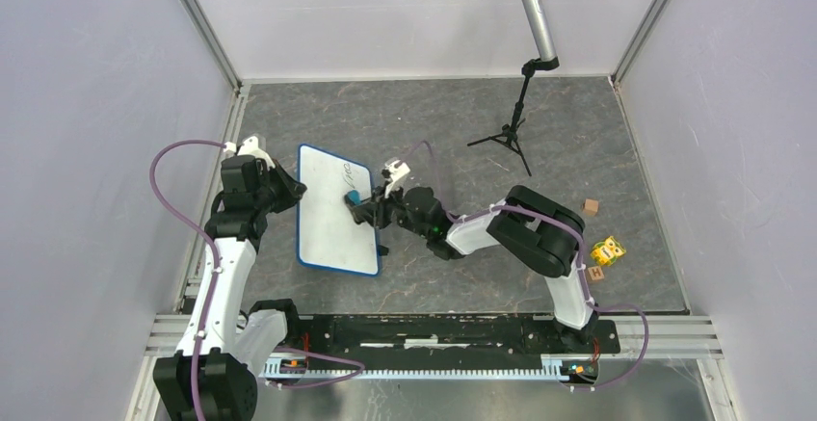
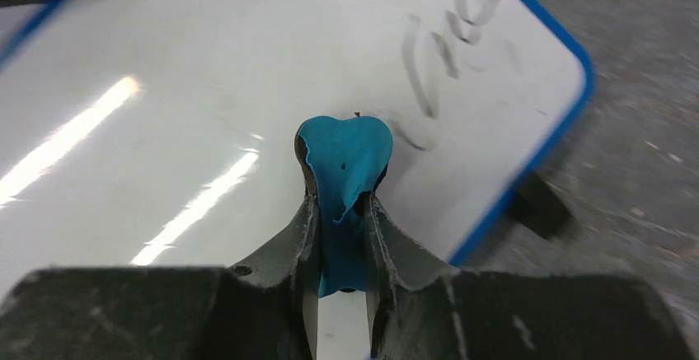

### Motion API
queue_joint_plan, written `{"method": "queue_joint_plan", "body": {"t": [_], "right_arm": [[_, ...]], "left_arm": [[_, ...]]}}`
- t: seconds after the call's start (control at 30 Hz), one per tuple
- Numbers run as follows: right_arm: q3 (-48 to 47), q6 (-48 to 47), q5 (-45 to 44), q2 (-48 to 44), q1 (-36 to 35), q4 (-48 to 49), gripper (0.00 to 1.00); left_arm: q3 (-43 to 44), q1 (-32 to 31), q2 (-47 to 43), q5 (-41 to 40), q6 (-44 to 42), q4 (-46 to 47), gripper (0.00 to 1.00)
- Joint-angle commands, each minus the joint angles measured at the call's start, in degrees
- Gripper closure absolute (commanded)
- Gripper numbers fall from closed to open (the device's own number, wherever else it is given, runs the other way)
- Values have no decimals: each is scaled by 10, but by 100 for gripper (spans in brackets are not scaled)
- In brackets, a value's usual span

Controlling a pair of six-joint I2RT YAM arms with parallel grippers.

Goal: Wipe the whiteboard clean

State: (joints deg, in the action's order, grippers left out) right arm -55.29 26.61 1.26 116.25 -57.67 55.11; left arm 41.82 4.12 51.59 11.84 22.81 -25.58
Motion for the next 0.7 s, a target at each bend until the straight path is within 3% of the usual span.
{"method": "queue_joint_plan", "body": {"t": [0.0, 0.37, 0.5, 0.67], "right_arm": [[10, 16, 1, 30, 20, -54, 95], [-123, -112, 17, -12, -36, -115, 94], [-148, -91, 22, 13, -24, -112, 94], [-77, -26, 8, 45, 13, -83, 94]], "left_arm": [[-1, -9, 7, 32, -5, -35, 98], [-1, -9, 5, 40, -5, -32, 98], [-2, -9, 2, 36, -5, -32, 98], [-1, -9, 3, 35, -6, -33, 98]]}}
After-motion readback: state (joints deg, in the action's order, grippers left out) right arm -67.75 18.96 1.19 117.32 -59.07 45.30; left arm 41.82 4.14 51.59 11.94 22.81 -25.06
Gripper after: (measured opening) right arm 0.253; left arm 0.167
